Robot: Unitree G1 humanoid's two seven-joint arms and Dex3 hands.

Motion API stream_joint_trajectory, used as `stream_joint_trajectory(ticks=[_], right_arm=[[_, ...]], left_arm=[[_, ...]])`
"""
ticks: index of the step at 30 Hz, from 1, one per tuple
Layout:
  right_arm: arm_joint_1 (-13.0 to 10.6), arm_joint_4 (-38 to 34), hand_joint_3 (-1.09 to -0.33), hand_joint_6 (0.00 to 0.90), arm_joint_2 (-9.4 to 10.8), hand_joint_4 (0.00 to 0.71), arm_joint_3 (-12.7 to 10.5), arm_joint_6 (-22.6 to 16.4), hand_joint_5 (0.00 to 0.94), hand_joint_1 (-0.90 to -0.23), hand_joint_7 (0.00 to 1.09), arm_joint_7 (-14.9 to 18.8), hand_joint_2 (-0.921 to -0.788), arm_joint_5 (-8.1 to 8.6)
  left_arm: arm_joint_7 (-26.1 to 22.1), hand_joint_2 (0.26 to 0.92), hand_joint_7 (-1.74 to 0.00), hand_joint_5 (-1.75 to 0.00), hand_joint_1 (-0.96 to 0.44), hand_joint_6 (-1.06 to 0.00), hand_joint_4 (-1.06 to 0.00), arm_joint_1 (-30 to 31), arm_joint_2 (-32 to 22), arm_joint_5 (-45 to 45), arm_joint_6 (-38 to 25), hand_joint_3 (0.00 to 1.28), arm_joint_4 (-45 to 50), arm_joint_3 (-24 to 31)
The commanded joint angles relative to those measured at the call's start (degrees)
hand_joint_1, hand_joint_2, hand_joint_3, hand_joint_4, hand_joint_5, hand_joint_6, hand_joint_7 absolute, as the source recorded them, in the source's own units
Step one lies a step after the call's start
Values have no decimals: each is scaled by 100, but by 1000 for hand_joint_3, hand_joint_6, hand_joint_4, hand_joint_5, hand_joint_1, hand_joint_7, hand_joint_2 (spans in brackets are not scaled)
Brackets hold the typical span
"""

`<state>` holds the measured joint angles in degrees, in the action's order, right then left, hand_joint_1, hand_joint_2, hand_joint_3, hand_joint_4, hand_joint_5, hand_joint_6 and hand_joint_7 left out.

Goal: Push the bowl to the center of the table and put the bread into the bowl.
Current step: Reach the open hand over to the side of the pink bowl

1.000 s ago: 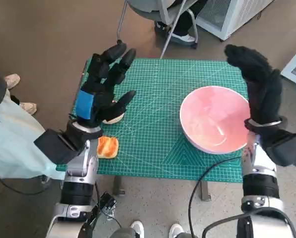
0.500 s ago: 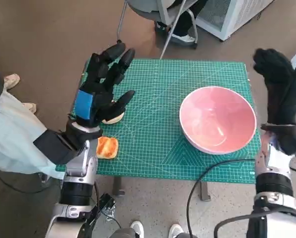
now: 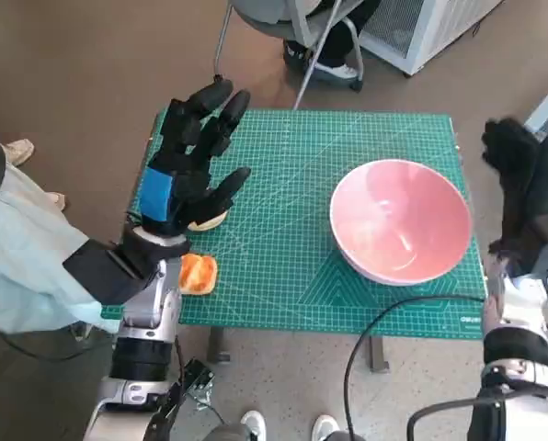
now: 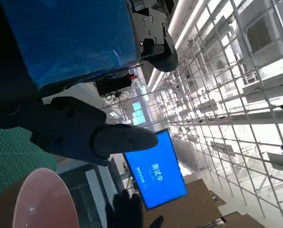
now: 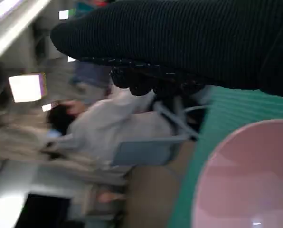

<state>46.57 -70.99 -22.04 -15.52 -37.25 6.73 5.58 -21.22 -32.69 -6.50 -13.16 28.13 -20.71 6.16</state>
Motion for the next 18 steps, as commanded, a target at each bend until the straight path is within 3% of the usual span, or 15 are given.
stream_joint_trajectory(ticks=[1, 9, 18], right_arm=[[-203, -232, -878, 34, 68, 199, -112, 358, 2, -525, 504, 6, -921, 79], [-296, -378, -849, 20, 205, 193, -145, 707, 0, -546, 467, 38, -921, 85], [-336, -461, -864, 87, 378, 204, -196, 1077, 2, -526, 307, -97, -921, 78]], left_arm=[[27, 921, -765, -1, -467, -44, -320, 42, -66, 91, 42, 323, 131, -15], [43, 921, -760, -1, -468, -47, -321, 54, -84, 92, -7, 322, 171, -6], [21, 921, -755, -1, -470, -50, -321, 83, -98, 91, -23, 322, 206, 12]])
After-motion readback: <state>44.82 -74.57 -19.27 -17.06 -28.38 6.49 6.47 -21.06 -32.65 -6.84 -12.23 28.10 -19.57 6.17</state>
